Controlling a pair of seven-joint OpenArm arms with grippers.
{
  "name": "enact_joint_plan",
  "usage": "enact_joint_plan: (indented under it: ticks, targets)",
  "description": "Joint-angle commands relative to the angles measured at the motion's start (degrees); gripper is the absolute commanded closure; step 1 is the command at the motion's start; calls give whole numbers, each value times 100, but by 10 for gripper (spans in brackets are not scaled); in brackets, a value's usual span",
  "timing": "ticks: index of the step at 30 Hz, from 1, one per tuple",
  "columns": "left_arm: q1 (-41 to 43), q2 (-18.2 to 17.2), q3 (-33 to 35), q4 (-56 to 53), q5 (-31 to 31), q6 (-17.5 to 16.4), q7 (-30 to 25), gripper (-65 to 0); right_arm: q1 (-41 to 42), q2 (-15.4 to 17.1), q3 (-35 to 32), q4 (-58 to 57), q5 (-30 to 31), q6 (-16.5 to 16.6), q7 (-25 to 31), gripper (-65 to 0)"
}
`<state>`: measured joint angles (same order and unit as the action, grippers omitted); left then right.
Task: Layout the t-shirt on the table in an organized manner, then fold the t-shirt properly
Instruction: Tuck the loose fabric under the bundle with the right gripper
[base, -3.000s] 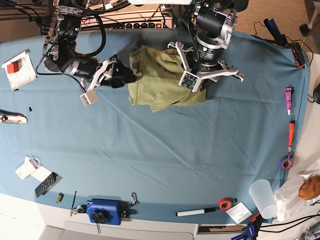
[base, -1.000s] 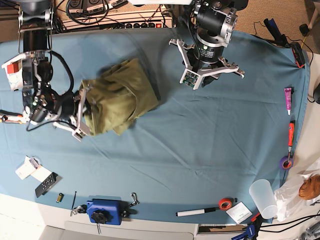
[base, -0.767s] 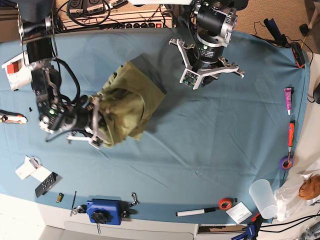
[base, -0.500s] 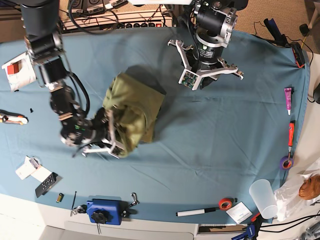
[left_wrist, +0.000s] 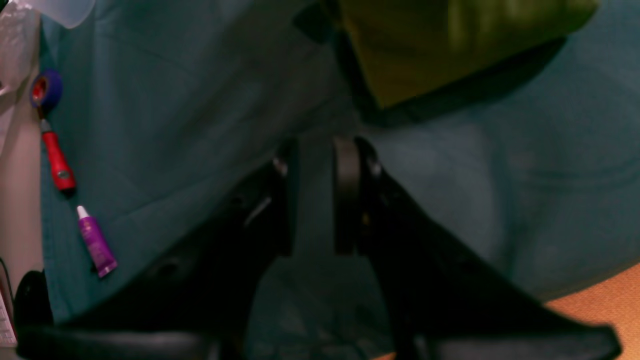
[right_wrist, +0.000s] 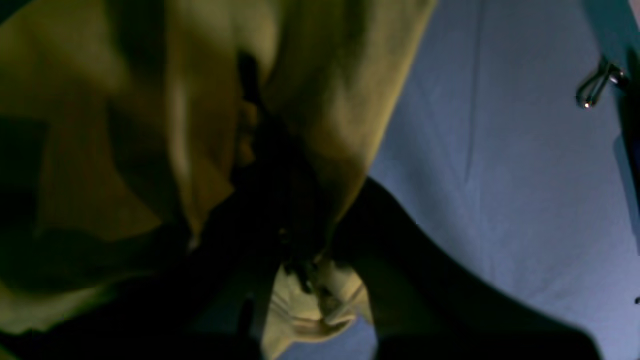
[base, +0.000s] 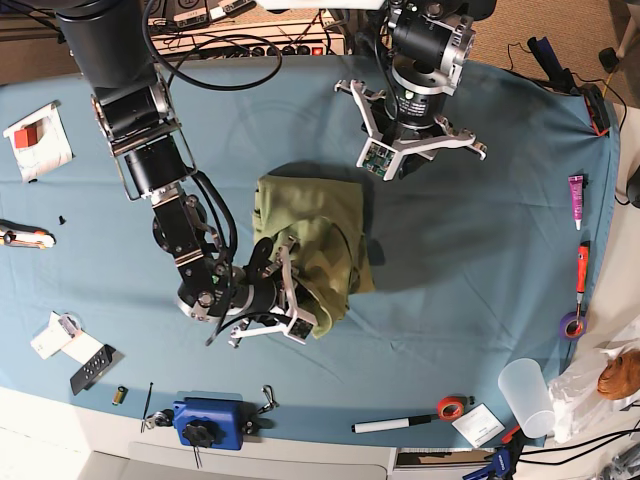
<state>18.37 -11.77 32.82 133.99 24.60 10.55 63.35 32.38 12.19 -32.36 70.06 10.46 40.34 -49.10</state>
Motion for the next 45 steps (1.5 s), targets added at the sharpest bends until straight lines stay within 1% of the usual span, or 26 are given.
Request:
enact_joint_plan:
  ticks: [1, 5, 6, 8, 10, 15, 16, 19, 21, 22, 23, 24, 25, 26, 28, 29, 34, 35, 36, 38, 41, 43, 45]
  targets:
    - [-11, 20, 0, 101, 70, 15, -127, -110, 190, -13, 42, 81, 61, -34, 138, 0]
    - [-11, 20, 0, 101, 70, 15, -127, -110, 190, -11, 44, 81, 63, -34, 61, 0]
    - [-11, 20, 0, 101, 70, 15, -129, -110, 190, -13, 44, 81, 63, -34, 7, -24]
    - [-11, 20, 0, 101, 68, 15, -127, -110, 195, -11, 44, 81, 63, -34, -13, -95]
    - [-13, 20, 0, 101, 68, 15, -133, -110, 208, -13, 44, 81, 63, -34, 50, -131]
    - [-11, 20, 0, 101, 66, 17, -164, -110, 481, -13, 61, 81, 33, -34, 588, -131]
    - [-13, 20, 0, 101, 66, 17, -170, -110, 575, -15, 66, 81, -11, -179, 627, -131]
    - [-13, 20, 0, 101, 68, 17, -175, -110, 820, -42, 153, 85, -107, -813, 603, -131]
    - [-11, 20, 0, 101, 63, 20, -258, -109, 892, -94, 299, 87, 9, -1290, 361, -124]
    - [-11, 20, 0, 101, 35, 17, -348, -109, 887, -129, 420, 87, 223, -1460, 138, -92]
    - [-13, 20, 0, 101, -46, 17, -466, -109, 866, -144, 542, 87, 592, -1467, -120, -40]
    - [-15, 20, 0, 101, -133, 17, -610, -109, 826, -155, 667, 87, 1054, -1440, -363, 0]
    - [-15, 20, 0, 101, -212, 15, -750, -98, 772, -160, 791, 87, 1469, -1360, -575, 0]
    - [-20, 20, 0, 101, -262, 9, -866, -74, 710, -157, 925, 87, 1849, -1187, -750, 0]
    - [-46, 20, 0, 101, -275, -2, -940, -16, 557, -157, 1250, 87, 2575, -903, -1161, 0]
    - [-48, 20, 0, 101, -273, 0, -940, 0, 474, -155, 1425, 87, 2973, -769, -1403, 0]
    - [-42, 20, 0, 101, -275, -2, -933, 0, -66, -157, 2404, 85, 5268, -140, -2721, 0]
    - [-44, 20, 0, 101, -275, -2, -933, 0, -214, -157, 2538, 85, 5563, -34, -2896, 0]
    - [-44, 20, 0, 101, -275, 0, -935, 0, -376, -155, 2627, 85, 5663, -34, -2946, 0]
    - [-42, 20, 0, 101, -275, -2, -933, 0, -704, -155, 2682, 74, 5643, -34, -2885, 0]
    - [-44, 22, 0, 101, -275, -2, -935, 0, -1169, -223, 2667, 74, 5455, -34, -2673, 0]
    - [-42, 20, 0, 101, -275, -2, -931, 0, -1386, -289, 2669, 74, 5156, -34, -2214, 0]
    - [-42, 20, 0, 101, -275, -2, -931, 0, -1526, -352, 2669, 74, 4568, -34, -1504, 0]
